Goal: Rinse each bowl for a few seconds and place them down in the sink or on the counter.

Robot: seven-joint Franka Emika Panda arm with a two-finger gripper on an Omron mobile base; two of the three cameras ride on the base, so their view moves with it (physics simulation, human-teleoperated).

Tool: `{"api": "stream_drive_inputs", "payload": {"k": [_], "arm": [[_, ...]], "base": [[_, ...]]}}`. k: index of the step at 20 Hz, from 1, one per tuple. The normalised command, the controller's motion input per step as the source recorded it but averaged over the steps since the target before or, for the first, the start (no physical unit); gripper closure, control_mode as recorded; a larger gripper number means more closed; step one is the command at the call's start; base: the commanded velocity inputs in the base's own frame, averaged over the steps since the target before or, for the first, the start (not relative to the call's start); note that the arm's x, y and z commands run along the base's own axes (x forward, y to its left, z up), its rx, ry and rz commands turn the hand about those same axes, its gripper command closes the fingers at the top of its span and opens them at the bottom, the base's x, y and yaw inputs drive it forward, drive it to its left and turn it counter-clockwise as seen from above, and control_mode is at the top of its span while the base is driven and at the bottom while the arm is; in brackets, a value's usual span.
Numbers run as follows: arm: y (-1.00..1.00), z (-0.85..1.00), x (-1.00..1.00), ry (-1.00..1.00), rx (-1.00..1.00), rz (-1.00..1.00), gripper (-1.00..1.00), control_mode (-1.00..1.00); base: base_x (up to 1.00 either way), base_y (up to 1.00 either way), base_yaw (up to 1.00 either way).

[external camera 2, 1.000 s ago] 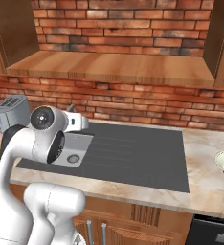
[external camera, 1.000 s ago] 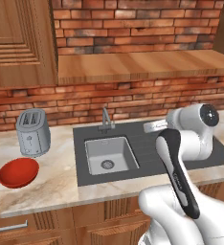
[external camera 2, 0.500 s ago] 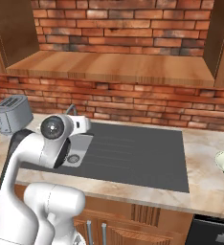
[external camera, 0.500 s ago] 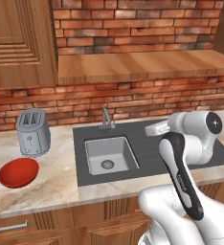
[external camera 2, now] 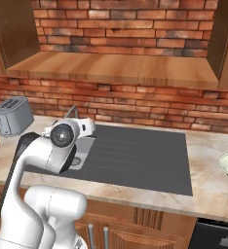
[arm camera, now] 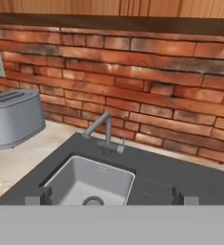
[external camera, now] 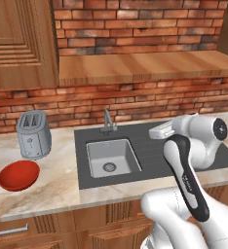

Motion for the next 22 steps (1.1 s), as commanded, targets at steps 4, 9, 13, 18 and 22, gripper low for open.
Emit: {"api": "stream_drive_inputs", "payload": {"k": [4, 9, 13, 18, 22], "arm": [[-0.01, -0.13, 0.11, -0.14, 0.00, 0.04, -1.00, -1.00], [0.00, -0.17, 0.12, -0.14, 0.00, 0.06, -1.00, -1.00], [0.00, -0.23, 0.13, -0.13, 0.00, 0.07, -1.00, -1.00], [0.00, -0.23, 0.22, -0.12, 0.01, 0.07, -1.00, -1.00], [0.00, -0.15, 0.19, -0.10, 0.01, 0.06, -1.00, -1.00]], "base": [[0.00, 0.00, 0.00], [0.00, 0.00, 0.00], [0.00, 0.00, 0.00], [0.00, 0.00, 0.00], [0.00, 0.00, 0.00]]}}
